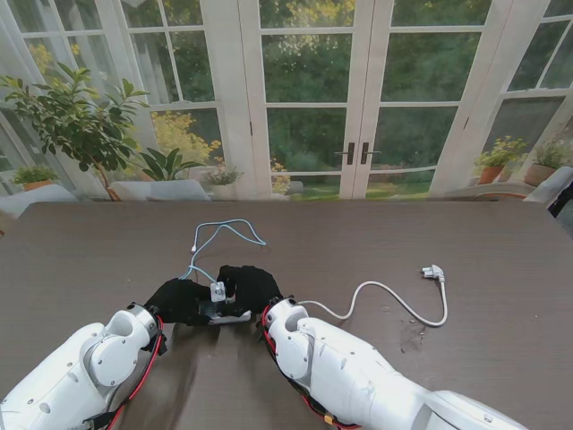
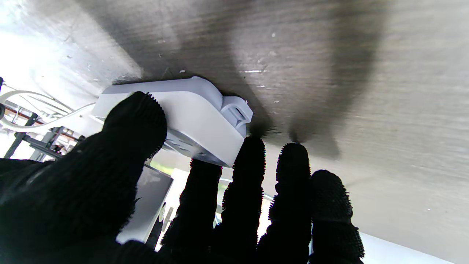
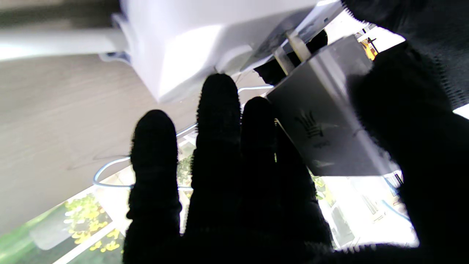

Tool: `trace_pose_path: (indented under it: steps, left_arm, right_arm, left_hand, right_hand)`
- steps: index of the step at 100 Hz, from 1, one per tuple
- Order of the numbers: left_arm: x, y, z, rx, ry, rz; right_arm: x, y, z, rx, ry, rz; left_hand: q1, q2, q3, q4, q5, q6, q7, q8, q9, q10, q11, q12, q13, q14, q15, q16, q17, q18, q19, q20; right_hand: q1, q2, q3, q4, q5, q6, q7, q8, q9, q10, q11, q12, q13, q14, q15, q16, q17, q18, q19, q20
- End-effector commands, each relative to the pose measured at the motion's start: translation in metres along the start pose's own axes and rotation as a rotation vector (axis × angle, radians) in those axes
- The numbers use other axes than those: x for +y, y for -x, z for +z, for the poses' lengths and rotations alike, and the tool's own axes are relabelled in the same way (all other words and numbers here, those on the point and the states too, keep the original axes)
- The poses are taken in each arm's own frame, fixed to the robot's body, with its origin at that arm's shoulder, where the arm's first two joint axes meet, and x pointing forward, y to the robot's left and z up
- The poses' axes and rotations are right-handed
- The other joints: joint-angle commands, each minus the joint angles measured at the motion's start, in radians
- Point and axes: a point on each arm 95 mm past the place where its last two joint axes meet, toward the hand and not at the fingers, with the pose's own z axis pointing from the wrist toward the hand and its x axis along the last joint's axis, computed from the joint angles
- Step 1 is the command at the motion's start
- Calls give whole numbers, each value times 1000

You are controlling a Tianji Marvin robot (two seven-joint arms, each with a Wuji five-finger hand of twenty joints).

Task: Set up the charging station

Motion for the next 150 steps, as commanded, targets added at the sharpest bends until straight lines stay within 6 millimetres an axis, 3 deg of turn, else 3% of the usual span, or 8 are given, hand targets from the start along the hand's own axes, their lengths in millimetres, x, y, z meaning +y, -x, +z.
trace_pose_path:
  steps: [1, 111, 150]
  left_arm:
    - [20, 3, -5, -14, 67, -12]
    - [19, 4, -6, -13, 73, -17]
    - [20, 4, -8, -16, 77, -17]
  right_arm:
    - [-16, 3, -11, -7, -51, 10]
    - [-22, 8, -12, 29, -53, -30]
    - [-15, 12, -12, 22, -54, -62]
  left_hand:
    - [76, 65, 44, -5, 136, -39, 152, 14, 44, 4, 3, 8, 36, 5, 5, -7, -5, -10, 9, -7]
    - [75, 67, 41, -7, 138, -37, 157, 11, 49, 3, 8, 15, 39, 3, 8, -6, 2, -15, 15, -7]
    - [76, 69, 36, -8, 141, -35, 161, 11, 51, 4, 8, 16, 40, 4, 9, -6, 5, -14, 17, -7]
  right_hand:
    - [80, 146, 175, 58, 148, -349, 236, 113, -9, -35, 19, -5, 34, 44, 9, 10, 1, -35, 35, -4]
    - [81, 140, 185, 53, 150, -341, 247, 97, 10, -48, 24, -7, 53, 36, 28, 16, 14, -38, 45, -5]
    - [79, 138, 186, 52, 150, -342, 249, 96, 14, -49, 24, -6, 59, 33, 29, 16, 17, -41, 46, -7]
